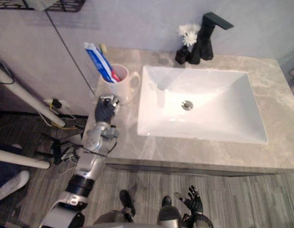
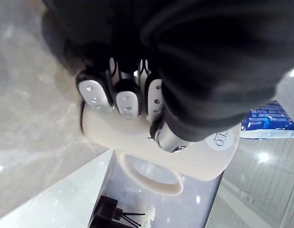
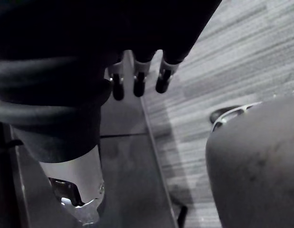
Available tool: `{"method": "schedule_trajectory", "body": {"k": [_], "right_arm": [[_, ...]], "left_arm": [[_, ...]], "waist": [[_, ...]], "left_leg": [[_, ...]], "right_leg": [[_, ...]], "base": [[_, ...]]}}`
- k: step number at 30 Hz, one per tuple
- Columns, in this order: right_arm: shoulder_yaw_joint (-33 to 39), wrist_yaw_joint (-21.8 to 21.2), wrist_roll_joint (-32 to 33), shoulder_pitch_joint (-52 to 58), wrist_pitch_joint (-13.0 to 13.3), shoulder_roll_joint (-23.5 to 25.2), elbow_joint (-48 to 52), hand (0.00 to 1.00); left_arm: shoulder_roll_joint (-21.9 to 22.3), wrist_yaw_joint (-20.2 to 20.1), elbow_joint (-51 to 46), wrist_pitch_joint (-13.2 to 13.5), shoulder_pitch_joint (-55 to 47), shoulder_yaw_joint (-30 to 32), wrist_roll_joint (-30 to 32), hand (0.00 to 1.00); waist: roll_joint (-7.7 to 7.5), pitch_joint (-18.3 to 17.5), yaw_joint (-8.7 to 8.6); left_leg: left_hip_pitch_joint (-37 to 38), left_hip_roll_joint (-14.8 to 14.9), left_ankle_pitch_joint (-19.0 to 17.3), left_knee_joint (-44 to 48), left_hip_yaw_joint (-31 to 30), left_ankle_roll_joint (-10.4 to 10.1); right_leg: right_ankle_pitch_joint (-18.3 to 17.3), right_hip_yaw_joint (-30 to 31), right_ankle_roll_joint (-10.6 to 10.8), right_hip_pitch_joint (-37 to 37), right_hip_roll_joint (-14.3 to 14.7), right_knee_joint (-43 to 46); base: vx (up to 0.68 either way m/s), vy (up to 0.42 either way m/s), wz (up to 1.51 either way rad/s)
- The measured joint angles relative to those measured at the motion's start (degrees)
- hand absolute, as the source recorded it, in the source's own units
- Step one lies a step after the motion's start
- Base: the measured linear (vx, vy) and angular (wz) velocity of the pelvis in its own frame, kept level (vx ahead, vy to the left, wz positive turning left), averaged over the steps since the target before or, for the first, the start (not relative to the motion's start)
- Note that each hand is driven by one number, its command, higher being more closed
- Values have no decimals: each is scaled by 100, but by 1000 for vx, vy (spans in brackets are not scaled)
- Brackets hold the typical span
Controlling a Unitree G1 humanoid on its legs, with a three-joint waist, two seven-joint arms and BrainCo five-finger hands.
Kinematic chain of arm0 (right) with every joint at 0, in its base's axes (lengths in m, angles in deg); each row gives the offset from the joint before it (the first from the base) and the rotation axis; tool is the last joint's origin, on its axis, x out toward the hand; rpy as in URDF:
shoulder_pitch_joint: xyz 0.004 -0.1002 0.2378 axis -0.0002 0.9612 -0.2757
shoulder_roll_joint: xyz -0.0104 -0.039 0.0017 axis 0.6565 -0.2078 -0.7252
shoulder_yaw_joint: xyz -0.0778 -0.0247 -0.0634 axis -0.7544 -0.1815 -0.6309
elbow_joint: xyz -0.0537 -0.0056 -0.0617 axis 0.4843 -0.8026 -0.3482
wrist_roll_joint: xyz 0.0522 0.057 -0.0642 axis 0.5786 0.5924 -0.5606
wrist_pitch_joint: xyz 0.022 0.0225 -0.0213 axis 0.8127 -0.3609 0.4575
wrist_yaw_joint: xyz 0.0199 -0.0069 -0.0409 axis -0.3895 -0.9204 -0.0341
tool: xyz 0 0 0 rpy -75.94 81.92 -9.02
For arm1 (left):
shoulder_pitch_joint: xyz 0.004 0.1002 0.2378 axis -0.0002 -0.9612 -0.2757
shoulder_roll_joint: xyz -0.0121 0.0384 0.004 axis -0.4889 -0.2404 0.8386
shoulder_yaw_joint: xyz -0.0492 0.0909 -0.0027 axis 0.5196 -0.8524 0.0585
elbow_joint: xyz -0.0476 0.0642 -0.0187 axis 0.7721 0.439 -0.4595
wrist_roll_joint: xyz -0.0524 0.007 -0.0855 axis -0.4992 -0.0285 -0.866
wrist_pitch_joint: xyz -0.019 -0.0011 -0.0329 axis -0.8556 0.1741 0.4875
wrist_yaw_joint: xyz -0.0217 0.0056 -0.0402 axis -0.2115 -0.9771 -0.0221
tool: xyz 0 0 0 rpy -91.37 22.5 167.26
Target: Organize washtable
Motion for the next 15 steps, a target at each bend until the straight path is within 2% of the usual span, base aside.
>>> {"method": "schedule_trajectory", "body": {"k": [8, 11, 15], "right_arm": [[27, 4, 2, 68, 0, -111, 75, 0], [31, 6, 2, 98, 4, -151, 119, 0], [25, 10, 2, 115, 5, -171, 165, 0]], "left_arm": [[-73, 156, 391, -32, 673, 90, -18, 100], [-115, 246, 550, -32, 988, 226, -28, 100], [-326, 340, 603, -30, 1230, 263, -30, 100]], "waist": [[-9, 158, -26], [-9, 318, -54], [-12, 395, -162]], "left_leg": [[-139, 3, 3, -1, 46, 4], [-152, -2, 18, 0, 43, 21], [-254, -22, 21, 1, 62, 23]], "right_leg": [[47, 140, 63, -251, -24, 135], [50, 145, 63, -294, -40, 211], [57, 187, 66, -456, -71, 305]], "base": [[-15, 23, -6], [-26, 33, 0], [-7, 32, -2]]}}
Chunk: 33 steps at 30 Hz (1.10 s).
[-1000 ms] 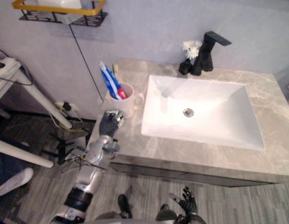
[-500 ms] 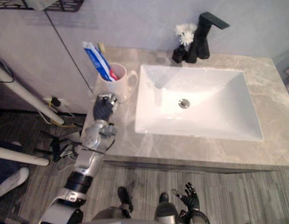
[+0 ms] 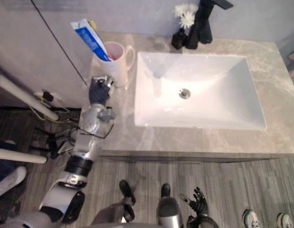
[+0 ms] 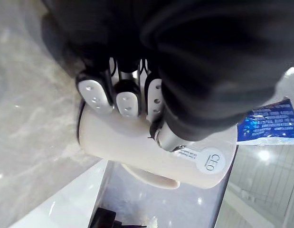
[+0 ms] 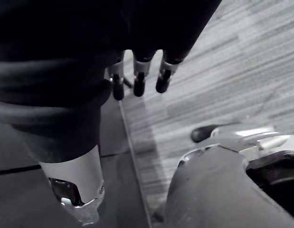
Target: Organize washtable
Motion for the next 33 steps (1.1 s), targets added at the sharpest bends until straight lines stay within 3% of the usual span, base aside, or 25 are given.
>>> {"method": "schedule_trajectory", "body": {"k": [13, 25, 33], "right_arm": [[-3, 2, 5, 22, 5, -7, 178, 0], [-9, 7, 6, 27, 9, -3, 348, 0], [-94, -32, 7, 55, 11, -5, 119, 0]], "left_arm": [[-286, 169, 637, -3, 1041, 422, -139, 100], [-260, 252, 639, -1, 1122, 397, -243, 100], [-266, -43, -1116, 10, 167, 10, 6, 100]], "waist": [[-80, 328, 4], [-118, 412, 2], [-11, 445, 15]], "left_leg": [[-55, -18, 37, 36, 83, 54], [30, -33, 63, 41, 40, 93], [165, -54, 64, 36, -215, 91]], "right_leg": [[68, 104, 7, -94, -13, -7], [69, 92, 5, 12, -22, 0], [64, -182, 4, 293, -23, -36]], "base": [[18, 5, -4], [23, -5, 2], [29, -7, 15]]}}
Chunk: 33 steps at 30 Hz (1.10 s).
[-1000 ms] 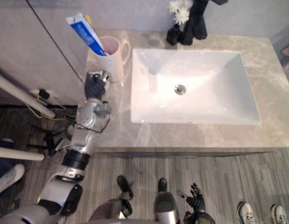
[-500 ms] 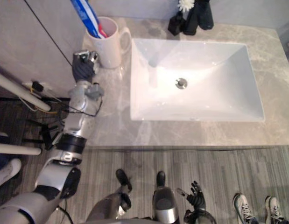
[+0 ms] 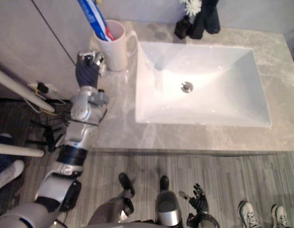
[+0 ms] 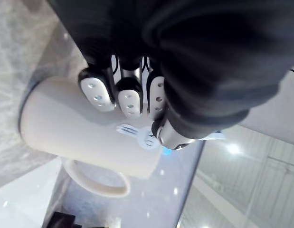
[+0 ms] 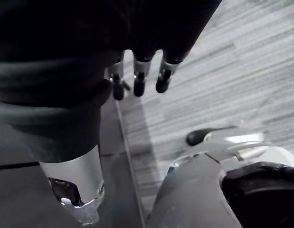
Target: Organize washtable
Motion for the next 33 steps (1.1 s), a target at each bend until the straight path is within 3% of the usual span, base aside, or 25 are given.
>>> {"method": "schedule_trajectory", "body": {"k": [5, 7, 9, 14, 18, 19, 23, 26, 33], "right_arm": [[0, -39, -3, 13, -17, -22, -269, 0], [16, -136, -5, 48, -17, -82, -307, 0], [16, -198, -6, 46, -14, -151, -381, 0], [37, -253, -18, 65, -19, -151, -533, 0], [-58, -255, -58, 66, -25, -144, -531, 0], [-99, -254, -59, 63, -25, -145, -530, 0], [-329, -252, -66, 77, -30, -136, -515, 0], [-392, -246, -77, 62, -31, -88, -451, 0], [-445, -214, -110, 8, -64, 87, -419, 0]], "left_arm": [[-108, -221, -834, 43, -811, 80, 110, 100], [-247, -353, -1206, 97, -1297, 217, 119, 100], [-385, -486, -1463, 143, -1766, 420, 164, 100], [-446, -755, -1641, 166, -3025, 942, 207, 100], [-221, -835, -1151, 141, -4081, 1351, 208, 100], [-99, -833, -997, 124, -4280, 1479, 205, 0], [272, -824, -397, 29, -4867, 1666, 206, 0], [493, -841, 122, -123, -5094, 1681, 240, 0], [831, -965, 2044, -430, -5134, 1625, 1125, 0]], "waist": [[218, -119, 46], [354, -230, 192], [428, -344, 220], [416, -697, 453], [284, -843, 641], [250, -924, 650], [169, -1078, 818], [128, -1163, 847], [-77, -1305, 934]], "left_leg": [[120, -53, -1, 0, -242, -1], [213, -57, -1, 1, -315, -2], [266, -59, -1, -1, -444, -4], [298, -102, 4, -35, -671, -51], [466, -112, 37, -40, -813, -96], [464, -120, 37, -40, -836, -104], [488, -99, 20, -41, -848, -90], [495, -74, 18, -41, -727, -91], [497, -96, -15, -41, -597, -115]], "right_leg": [[-1, -200, -1, 284, -14, -85], [-2, -278, 1, 427, -11, -95], [-12, -358, 4, 538, -2, -94], [-188, -596, 13, 710, -15, -94], [-380, -768, -43, 931, -5, -85], [-435, -814, -16, 951, -13, -78], [-531, -987, 45, 1041, -39, -70], [-549, -1094, 60, 1088, -50, -71], [-538, -1111, 108, 1113, -101, -49]], "base": [[43, -2, 27], [33, -11, 21], [14, -30, 26], [-21, -54, 29], [-55, -56, 20], [-59, -51, 19], [-22, -33, 19], [16, -19, 12], [67, -16, -3]]}}
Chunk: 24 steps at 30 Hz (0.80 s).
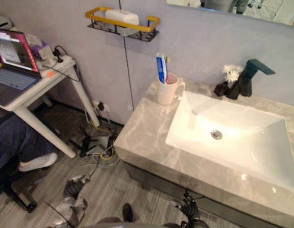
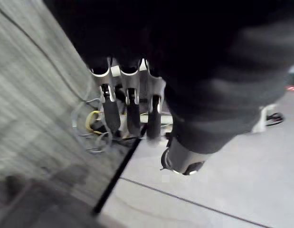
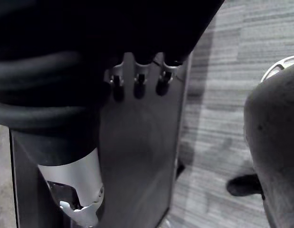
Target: Organize washtable
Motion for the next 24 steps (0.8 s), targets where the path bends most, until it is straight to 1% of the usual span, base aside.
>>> {"method": "schedule_trajectory", "body": {"k": [1, 3, 5, 8, 11, 14, 17, 20, 24], "right_arm": [[4, 9, -28, 0, 1, -2, 0, 0], [10, 53, -81, 1, 1, -3, -13, 0], [20, 126, -166, -57, 4, -4, -112, 0], [19, 185, -173, -203, 18, -4, -351, 0], [28, 239, -178, -411, 23, -24, -755, 0], [36, 239, -177, -551, 29, -32, -933, 0], [37, 266, -184, -748, 26, -33, -1160, 0], [31, 274, -203, -855, 24, -10, -1263, 0], [13, 289, -283, -1057, 15, -13, -1492, 0]], "left_arm": [[21, -3, 315, -80, 32, -71, 160, 0], [57, -10, 610, -125, 36, -214, 312, 0], [99, -5, 1019, -147, 123, -263, 459, 0], [57, 6, 1362, -174, 193, -352, 544, 0], [18, 12, 1756, -186, 324, -417, 632, 0], [-13, 14, 1946, -190, 434, -451, 661, 0], [-116, 24, 2076, -193, 527, -632, 665, 0], [-145, 33, 2122, -195, 564, -650, 666, 0], [-233, 43, 2310, -193, 690, -667, 671, 0]], "waist": [[-2, -1, -10], [-1, -1, -12], [4, 0, -9], [14, 4, -5], [111, -11, -16], [130, -2, -25], [120, 6, -32], [106, 19, -43], [13, 72, -44]], "left_leg": [[4, -13, -6, 0, 7, 6], [7, -30, -8, 0, 8, 8], [24, -34, -10, -1, 27, 5], [77, -18, -23, -2, 90, -12], [91, -5, -40, -2, 90, -15], [82, -5, -40, -3, 51, -14], [47, -10, -40, -2, 22, -13], [-5, -18, -39, -2, 39, -9], [-1, -45, -74, -2, 164, 0]], "right_leg": [[0, 0, 0, 0, -13, 0], [-1, 2, 1, -1, -28, 0], [-1, 38, 0, -1, -26, -2], [-3, 165, -2, -17, 6, -19], [-28, 190, -36, -26, 28, -32], [-35, 205, -35, -28, 31, -35], [-55, 231, -29, -69, 38, -31], [-41, 285, -7, -137, 38, -30], [-27, 422, 9, -208, 15, -23]], "base": [[62, -12, -3], [33, -12, -1], [5, -19, -5], [-19, -20, -13], [-18, -16, -9], [0, -2, 1], [1, -2, 1], [32, -2, -7], [53, -2, -14]]}}
